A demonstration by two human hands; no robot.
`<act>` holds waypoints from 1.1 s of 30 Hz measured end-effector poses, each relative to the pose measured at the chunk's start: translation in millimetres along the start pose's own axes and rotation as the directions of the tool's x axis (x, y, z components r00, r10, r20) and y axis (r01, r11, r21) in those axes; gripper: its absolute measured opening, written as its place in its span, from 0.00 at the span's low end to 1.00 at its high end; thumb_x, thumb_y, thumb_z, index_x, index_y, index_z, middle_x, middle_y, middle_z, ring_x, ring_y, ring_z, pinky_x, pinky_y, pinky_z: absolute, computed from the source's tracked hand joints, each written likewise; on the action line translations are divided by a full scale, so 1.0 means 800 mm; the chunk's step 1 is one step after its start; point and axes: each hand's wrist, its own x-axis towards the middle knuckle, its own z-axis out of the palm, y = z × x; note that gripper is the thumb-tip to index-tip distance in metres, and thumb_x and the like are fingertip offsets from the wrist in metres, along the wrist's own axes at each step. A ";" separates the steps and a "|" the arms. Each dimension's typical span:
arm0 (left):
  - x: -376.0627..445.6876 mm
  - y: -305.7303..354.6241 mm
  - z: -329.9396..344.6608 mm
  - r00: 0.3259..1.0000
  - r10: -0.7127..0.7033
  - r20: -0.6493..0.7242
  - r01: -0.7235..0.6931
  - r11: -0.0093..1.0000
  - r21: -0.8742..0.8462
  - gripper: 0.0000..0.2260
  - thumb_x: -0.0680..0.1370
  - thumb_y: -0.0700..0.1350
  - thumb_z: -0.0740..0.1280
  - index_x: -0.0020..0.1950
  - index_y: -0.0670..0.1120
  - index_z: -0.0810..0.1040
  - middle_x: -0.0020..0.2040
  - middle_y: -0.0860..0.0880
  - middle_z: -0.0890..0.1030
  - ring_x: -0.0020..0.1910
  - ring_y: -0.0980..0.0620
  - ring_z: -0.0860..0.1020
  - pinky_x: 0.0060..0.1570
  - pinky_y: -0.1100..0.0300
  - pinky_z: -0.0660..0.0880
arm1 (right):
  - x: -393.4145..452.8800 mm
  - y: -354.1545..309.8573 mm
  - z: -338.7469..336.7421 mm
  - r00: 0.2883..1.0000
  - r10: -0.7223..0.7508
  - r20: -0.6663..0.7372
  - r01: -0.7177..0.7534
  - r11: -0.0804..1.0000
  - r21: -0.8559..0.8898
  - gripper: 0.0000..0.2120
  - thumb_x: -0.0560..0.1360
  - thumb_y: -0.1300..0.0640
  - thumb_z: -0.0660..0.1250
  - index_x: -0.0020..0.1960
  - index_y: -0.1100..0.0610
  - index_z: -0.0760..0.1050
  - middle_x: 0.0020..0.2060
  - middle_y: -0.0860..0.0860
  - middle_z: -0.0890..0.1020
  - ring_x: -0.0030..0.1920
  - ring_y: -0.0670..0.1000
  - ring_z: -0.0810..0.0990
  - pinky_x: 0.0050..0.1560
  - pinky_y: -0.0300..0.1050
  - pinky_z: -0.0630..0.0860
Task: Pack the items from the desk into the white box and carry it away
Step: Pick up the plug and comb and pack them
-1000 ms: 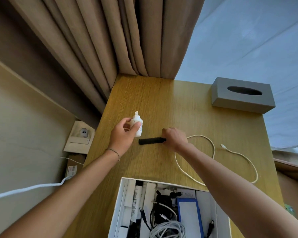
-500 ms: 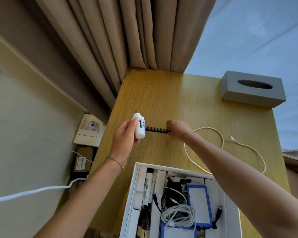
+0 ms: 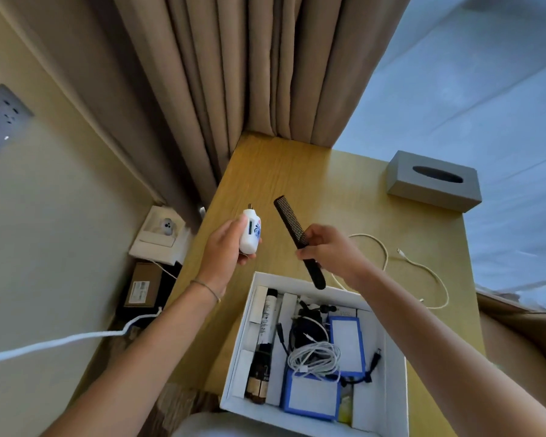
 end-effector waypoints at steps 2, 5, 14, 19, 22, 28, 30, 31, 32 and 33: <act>-0.008 -0.004 -0.006 1.000 -0.002 0.015 0.002 1.000 -0.007 0.15 0.81 0.56 0.61 0.54 0.47 0.81 0.44 0.43 0.86 0.34 0.52 0.79 0.31 0.61 0.70 | -0.029 0.003 0.014 0.999 0.033 0.016 -0.034 0.997 0.065 0.07 0.75 0.65 0.72 0.42 0.56 0.76 0.37 0.53 0.82 0.39 0.52 0.82 0.41 0.45 0.80; -0.019 -0.009 -0.013 1.000 -0.008 0.026 0.008 1.000 0.008 0.15 0.82 0.55 0.61 0.55 0.45 0.80 0.43 0.44 0.86 0.33 0.52 0.79 0.30 0.61 0.70 | -0.062 0.020 0.038 0.996 0.077 0.047 -0.081 0.990 0.111 0.08 0.77 0.64 0.70 0.40 0.58 0.77 0.31 0.52 0.79 0.32 0.49 0.78 0.36 0.42 0.78; -0.050 -0.031 -0.034 0.998 -0.022 0.052 0.020 0.999 0.036 0.15 0.82 0.54 0.62 0.54 0.43 0.79 0.43 0.44 0.84 0.34 0.52 0.78 0.30 0.60 0.70 | -0.087 0.073 0.117 0.979 0.202 0.015 -0.197 0.968 -0.155 0.13 0.76 0.62 0.67 0.35 0.60 0.83 0.30 0.52 0.86 0.28 0.47 0.80 0.40 0.49 0.84; -0.066 -0.042 -0.043 0.997 -0.032 0.067 0.028 0.999 0.047 0.14 0.81 0.54 0.65 0.56 0.43 0.79 0.45 0.42 0.82 0.36 0.52 0.79 0.31 0.61 0.73 | -0.070 0.070 0.147 0.952 0.306 -0.018 -0.297 0.906 -0.302 0.11 0.76 0.64 0.65 0.41 0.66 0.84 0.30 0.53 0.86 0.33 0.50 0.87 0.43 0.51 0.86; -0.075 -0.046 -0.043 0.999 -0.031 0.030 0.031 0.999 0.021 0.17 0.77 0.54 0.70 0.60 0.43 0.78 0.43 0.47 0.83 0.35 0.52 0.80 0.30 0.63 0.75 | -0.068 0.068 0.162 0.959 0.264 -0.102 -0.283 0.864 -0.417 0.07 0.75 0.62 0.68 0.42 0.62 0.83 0.32 0.51 0.86 0.34 0.48 0.86 0.43 0.49 0.86; -0.088 -0.058 -0.050 0.996 0.000 0.089 -0.014 0.987 0.158 0.19 0.73 0.57 0.74 0.58 0.50 0.78 0.48 0.47 0.83 0.40 0.57 0.82 0.34 0.64 0.78 | -0.070 0.069 0.171 0.968 0.213 -0.131 -0.249 0.873 -0.419 0.09 0.76 0.59 0.66 0.40 0.60 0.83 0.34 0.52 0.86 0.36 0.53 0.86 0.43 0.53 0.85; -0.089 -0.058 -0.046 0.992 0.011 0.122 -0.039 0.972 0.231 0.18 0.72 0.57 0.76 0.55 0.48 0.78 0.48 0.48 0.83 0.43 0.54 0.82 0.39 0.59 0.80 | -0.073 0.073 0.160 0.973 0.187 -0.137 -0.224 0.913 -0.340 0.13 0.77 0.58 0.64 0.38 0.58 0.84 0.30 0.50 0.86 0.33 0.50 0.86 0.42 0.52 0.85; -0.089 -0.059 -0.043 0.991 0.029 0.134 -0.066 0.958 0.280 0.18 0.72 0.55 0.76 0.55 0.48 0.78 0.48 0.48 0.83 0.43 0.53 0.81 0.41 0.58 0.80 | -0.076 0.074 0.152 0.975 0.164 -0.149 -0.204 0.928 -0.313 0.14 0.77 0.58 0.63 0.36 0.56 0.83 0.29 0.49 0.85 0.32 0.49 0.85 0.41 0.52 0.85; -0.089 -0.059 -0.040 0.987 0.054 0.151 -0.101 0.941 0.323 0.17 0.72 0.54 0.77 0.54 0.48 0.77 0.48 0.49 0.83 0.43 0.51 0.82 0.42 0.57 0.80 | -0.080 0.075 0.144 0.976 0.141 -0.167 -0.185 0.938 -0.292 0.15 0.76 0.58 0.62 0.34 0.55 0.82 0.27 0.48 0.84 0.30 0.48 0.84 0.39 0.51 0.85; -0.089 -0.059 -0.036 0.982 0.081 0.171 -0.138 0.925 0.355 0.17 0.71 0.53 0.78 0.53 0.48 0.77 0.47 0.49 0.84 0.44 0.49 0.82 0.44 0.55 0.80 | -0.084 0.078 0.135 0.974 0.125 -0.187 -0.173 0.947 -0.269 0.15 0.74 0.58 0.61 0.33 0.55 0.82 0.26 0.47 0.84 0.28 0.48 0.82 0.36 0.50 0.83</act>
